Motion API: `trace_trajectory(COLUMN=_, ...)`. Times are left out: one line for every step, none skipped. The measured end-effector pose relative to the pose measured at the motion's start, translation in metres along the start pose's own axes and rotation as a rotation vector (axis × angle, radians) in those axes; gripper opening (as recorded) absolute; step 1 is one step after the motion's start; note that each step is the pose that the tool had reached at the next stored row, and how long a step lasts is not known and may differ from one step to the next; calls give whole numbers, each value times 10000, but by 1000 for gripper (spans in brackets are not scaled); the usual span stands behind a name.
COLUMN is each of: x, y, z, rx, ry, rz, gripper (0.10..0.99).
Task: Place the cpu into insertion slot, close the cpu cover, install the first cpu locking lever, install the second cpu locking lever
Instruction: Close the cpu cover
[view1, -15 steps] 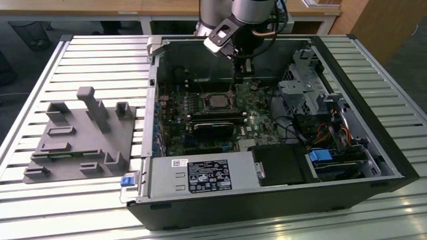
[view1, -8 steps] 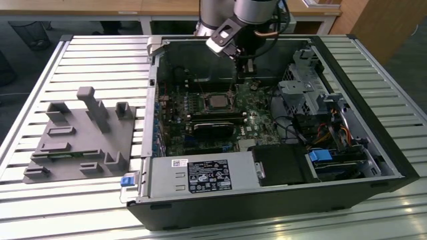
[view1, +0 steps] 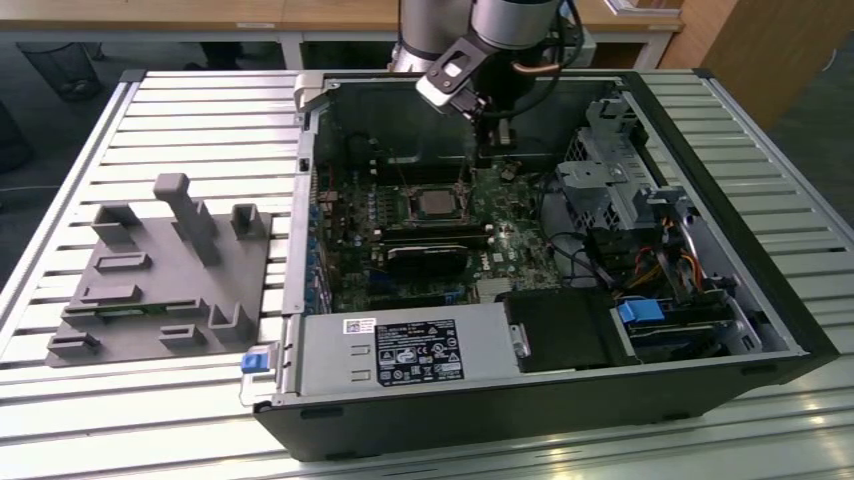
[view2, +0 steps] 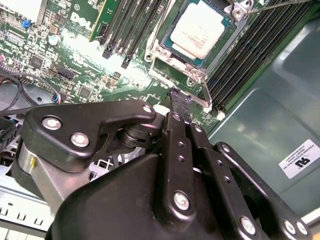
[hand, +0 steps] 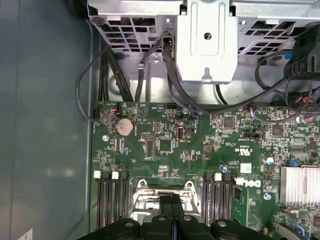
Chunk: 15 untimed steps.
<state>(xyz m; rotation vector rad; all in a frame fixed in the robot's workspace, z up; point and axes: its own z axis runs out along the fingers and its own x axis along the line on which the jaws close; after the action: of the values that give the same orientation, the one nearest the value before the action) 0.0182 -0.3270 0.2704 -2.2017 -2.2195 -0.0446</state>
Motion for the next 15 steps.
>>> trace_trajectory(x=0, y=4, z=1, rx=0, ry=0, rz=0, gripper=106)
trace_trajectory(x=0, y=9, z=3, rx=0, ry=0, rz=0, gripper=106)
trace_trajectory(x=0, y=12, z=4, rx=0, ry=1, rz=0, gripper=106)
trace_trajectory(x=0, y=14, z=6, rx=0, ry=1, rz=-1, gripper=106)
trace_trajectory(x=0, y=17, z=8, rx=0, ry=2, rz=0, gripper=106)
trace_trajectory(x=0, y=20, z=10, rx=0, ry=1, rz=0, gripper=106)
trace_trajectory(x=1, y=24, z=11, rx=0, ry=-1, rz=1, gripper=106)
trace_trajectory(x=1, y=29, z=13, rx=0, ry=0, rz=0, gripper=106)
trace_trajectory(x=1, y=34, z=17, rx=0, ry=2, rz=1, gripper=106)
trace_trajectory(x=2, y=39, z=22, rx=-1, ry=3, rz=0, gripper=106)
trace_trajectory(x=1, y=41, z=27, rx=0, ry=1, rz=0, gripper=106)
trace_trajectory(x=2, y=45, z=34, rx=0, ry=1, rz=0, gripper=106)
trace_trajectory(x=2, y=49, z=41, rx=0, ry=1, rz=0, gripper=106)
trace_trajectory(x=2, y=53, z=49, rx=0, ry=0, rz=0, gripper=106)
trace_trajectory(x=3, y=56, z=61, rx=0, ry=0, rz=0, gripper=106)
